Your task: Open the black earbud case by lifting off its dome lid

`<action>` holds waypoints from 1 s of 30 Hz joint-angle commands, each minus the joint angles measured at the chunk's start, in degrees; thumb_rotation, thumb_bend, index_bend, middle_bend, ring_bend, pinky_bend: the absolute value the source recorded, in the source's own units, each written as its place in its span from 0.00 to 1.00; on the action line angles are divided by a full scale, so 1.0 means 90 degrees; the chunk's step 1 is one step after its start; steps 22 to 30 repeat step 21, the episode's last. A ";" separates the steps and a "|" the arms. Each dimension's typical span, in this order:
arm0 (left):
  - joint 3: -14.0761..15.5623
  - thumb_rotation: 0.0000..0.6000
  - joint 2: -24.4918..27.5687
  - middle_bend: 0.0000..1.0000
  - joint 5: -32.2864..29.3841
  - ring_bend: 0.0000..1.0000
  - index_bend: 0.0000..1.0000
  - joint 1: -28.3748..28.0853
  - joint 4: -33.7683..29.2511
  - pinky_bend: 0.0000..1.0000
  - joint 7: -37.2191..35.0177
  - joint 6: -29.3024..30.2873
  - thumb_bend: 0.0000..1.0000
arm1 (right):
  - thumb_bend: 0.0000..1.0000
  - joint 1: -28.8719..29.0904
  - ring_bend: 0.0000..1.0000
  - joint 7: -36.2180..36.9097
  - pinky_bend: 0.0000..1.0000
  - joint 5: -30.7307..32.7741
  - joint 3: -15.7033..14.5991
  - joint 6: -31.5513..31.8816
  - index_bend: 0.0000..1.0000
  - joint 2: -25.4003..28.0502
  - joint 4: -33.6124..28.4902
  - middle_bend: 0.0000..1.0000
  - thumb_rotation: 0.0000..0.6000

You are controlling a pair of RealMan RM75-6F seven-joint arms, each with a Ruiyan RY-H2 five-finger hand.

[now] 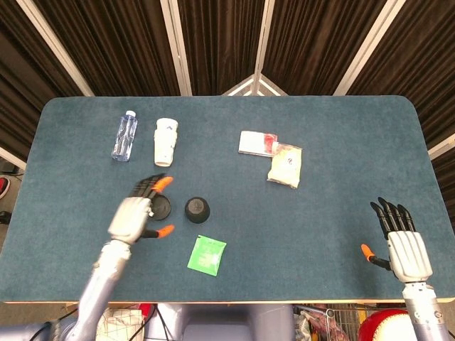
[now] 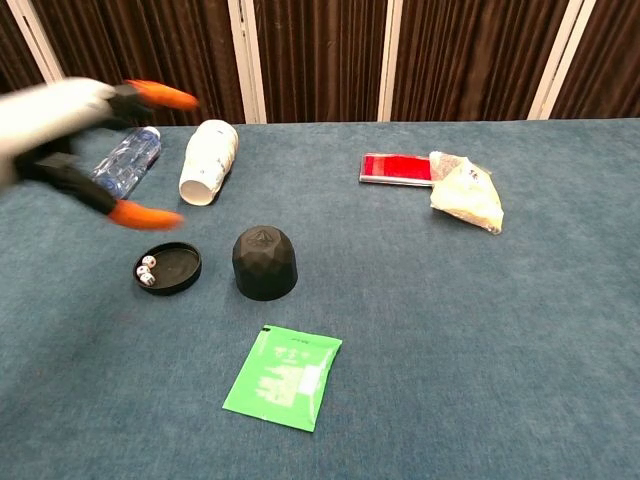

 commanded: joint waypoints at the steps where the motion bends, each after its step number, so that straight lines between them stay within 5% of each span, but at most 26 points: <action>1: 0.0831 1.00 0.0817 0.04 0.0832 0.00 0.13 0.1143 -0.0411 0.00 0.0963 0.1584 0.27 | 0.29 -0.0009 0.07 -0.0034 0.01 -0.0036 -0.0024 0.0050 0.07 -0.0057 0.0030 0.02 1.00; 10: 0.1178 1.00 0.1366 0.06 0.0464 0.00 0.14 0.2093 0.0079 0.00 0.0054 0.2146 0.28 | 0.29 -0.0039 0.07 -0.0189 0.01 -0.0053 -0.0005 0.0144 0.07 -0.0086 0.0064 0.02 1.00; 30: 0.1135 1.00 0.1656 0.09 0.0495 0.00 0.14 0.2358 0.0024 0.00 -0.0166 0.2143 0.29 | 0.29 -0.0035 0.07 -0.0241 0.01 -0.0096 0.0012 0.0193 0.07 -0.0095 -0.0004 0.02 1.00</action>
